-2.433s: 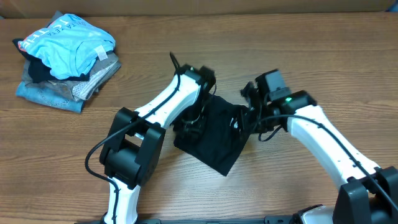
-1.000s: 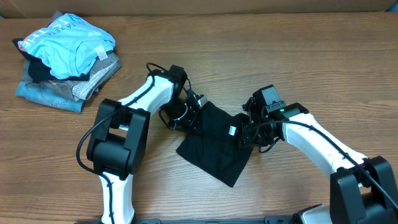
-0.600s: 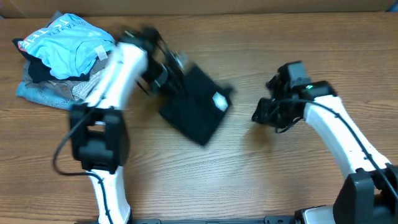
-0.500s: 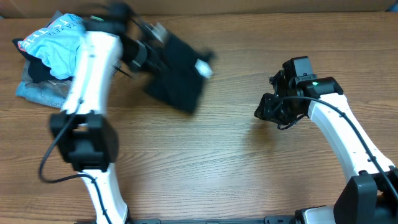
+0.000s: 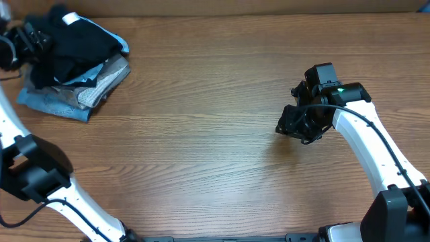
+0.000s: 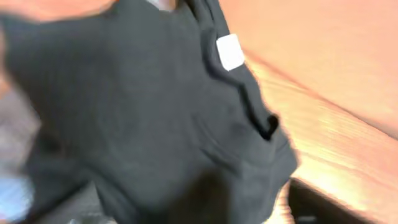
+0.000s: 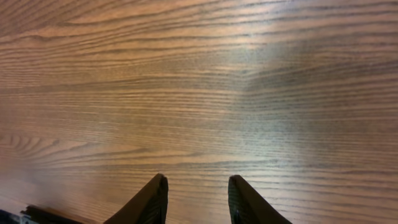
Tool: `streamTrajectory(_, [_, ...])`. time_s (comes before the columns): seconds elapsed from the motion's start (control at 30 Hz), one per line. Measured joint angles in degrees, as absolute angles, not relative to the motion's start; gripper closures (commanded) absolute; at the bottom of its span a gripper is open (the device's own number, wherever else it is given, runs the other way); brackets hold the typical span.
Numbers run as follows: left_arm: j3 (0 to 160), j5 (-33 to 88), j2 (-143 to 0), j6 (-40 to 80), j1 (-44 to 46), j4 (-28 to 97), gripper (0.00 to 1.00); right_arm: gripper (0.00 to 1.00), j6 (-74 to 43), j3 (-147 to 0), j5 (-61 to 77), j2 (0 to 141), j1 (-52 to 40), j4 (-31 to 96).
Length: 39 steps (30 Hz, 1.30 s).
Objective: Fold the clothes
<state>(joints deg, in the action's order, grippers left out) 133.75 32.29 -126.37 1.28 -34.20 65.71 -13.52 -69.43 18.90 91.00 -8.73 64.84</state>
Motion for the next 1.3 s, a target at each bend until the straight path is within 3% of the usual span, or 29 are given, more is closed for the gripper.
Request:
streamTrajectory(0.27, [135.8,34.7,-127.7,2.3,-41.2,74.3,0.0,0.64,-13.5,-69.4,19.0,90.7,-8.7,63.7])
streamTrajectory(0.47, [139.0,36.5,-119.1,-5.4,-41.8,88.4,0.0,0.6,-13.5,-71.4,19.0,85.6,-8.7,61.2])
streamTrajectory(0.7, [140.7,30.9,-98.3,-11.2,-26.3,96.2,0.0,0.56,-12.6,-80.0,16.8,72.1,-8.7,64.6])
streamTrajectory(0.97, [139.7,11.7,-76.7,-7.7,-3.0,96.5,0.0,0.54,-9.1,-84.4,13.1,47.7,-8.7,69.7])
streamTrajectory(1.17, [121.3,-3.2,-58.5,-1.4,6.0,94.6,0.0,0.41,-9.8,-85.2,5.9,28.1,-8.7,78.4])
streamTrajectory(1.3, [100.2,-8.5,-47.8,0.6,6.4,81.9,0.0,0.37,-11.1,-78.0,0.9,20.8,-8.7,74.1])
